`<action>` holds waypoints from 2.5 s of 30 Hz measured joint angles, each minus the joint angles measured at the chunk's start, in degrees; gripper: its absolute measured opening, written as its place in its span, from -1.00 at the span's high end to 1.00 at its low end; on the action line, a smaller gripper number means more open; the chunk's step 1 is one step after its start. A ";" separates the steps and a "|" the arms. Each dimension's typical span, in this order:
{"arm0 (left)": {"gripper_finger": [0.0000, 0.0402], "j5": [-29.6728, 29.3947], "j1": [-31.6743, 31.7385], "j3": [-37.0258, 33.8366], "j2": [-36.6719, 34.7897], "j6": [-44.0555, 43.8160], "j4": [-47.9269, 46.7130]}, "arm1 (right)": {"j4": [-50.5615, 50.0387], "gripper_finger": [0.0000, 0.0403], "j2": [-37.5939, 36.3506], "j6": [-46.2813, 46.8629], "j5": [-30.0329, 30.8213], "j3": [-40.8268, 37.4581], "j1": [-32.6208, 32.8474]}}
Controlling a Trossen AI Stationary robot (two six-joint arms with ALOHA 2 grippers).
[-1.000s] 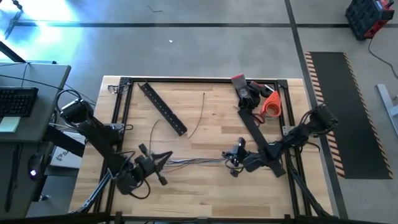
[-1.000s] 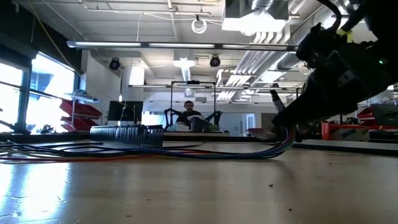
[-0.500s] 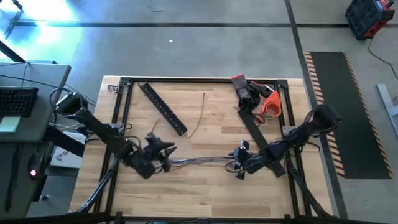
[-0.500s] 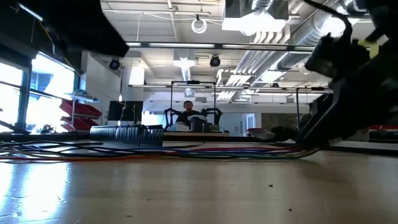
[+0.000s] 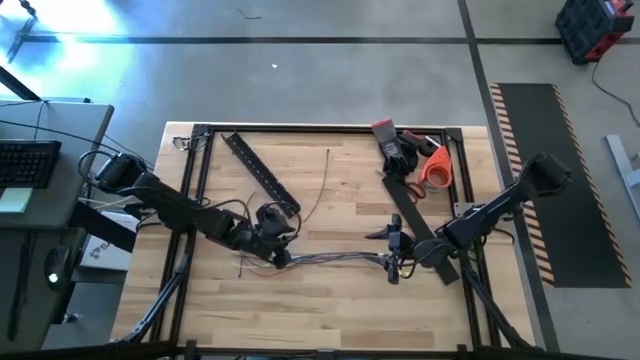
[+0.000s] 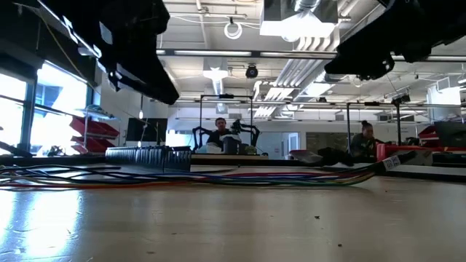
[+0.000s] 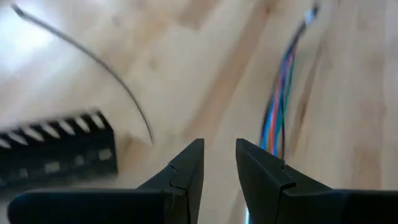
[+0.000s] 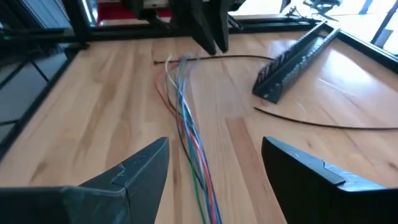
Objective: Ziptie cables
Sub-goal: Wrap the cable wires with the black zip tie
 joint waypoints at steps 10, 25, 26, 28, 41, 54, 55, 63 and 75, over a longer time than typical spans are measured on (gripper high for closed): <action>0.61 9.48 0.03 4.95 -0.12 -22.22 -41.74 | 4.72 -0.21 6.26 1.65 -0.43 0.00 0.00; 0.61 8.70 9.02 -13.87 -1.20 -29.46 -28.70 | 10.56 -0.21 11.20 2.04 -1.33 0.00 0.00; 0.61 8.75 9.25 -14.18 -1.17 -29.83 -28.17 | 10.58 -0.21 11.20 2.24 -1.35 0.00 0.00; 0.65 8.82 9.36 -14.56 -1.35 -30.62 -27.97 | 10.62 -0.21 11.20 2.65 -1.31 0.00 0.00; 1.00 7.81 8.91 -13.11 -7.83 -30.39 -31.95 | 12.13 -0.21 11.20 1.67 -2.72 0.00 0.02; 1.00 -13.94 -0.76 -2.06 -26.07 -21.99 -29.84 | 21.91 -0.21 11.24 -8.58 -9.88 0.08 -0.11; 1.00 -15.19 -1.53 -1.76 -26.96 -20.69 -28.97 | 21.95 -0.21 11.22 -9.28 -9.90 0.46 -0.11; 0.98 -11.86 -2.95 -4.63 -26.56 -20.44 -26.59 | 19.92 -0.21 11.66 -12.92 -10.70 4.72 -0.37; 0.35 -6.65 0.53 -22.30 -17.43 -20.81 -3.76 | 15.49 -0.21 11.83 -12.99 -11.11 6.75 -0.76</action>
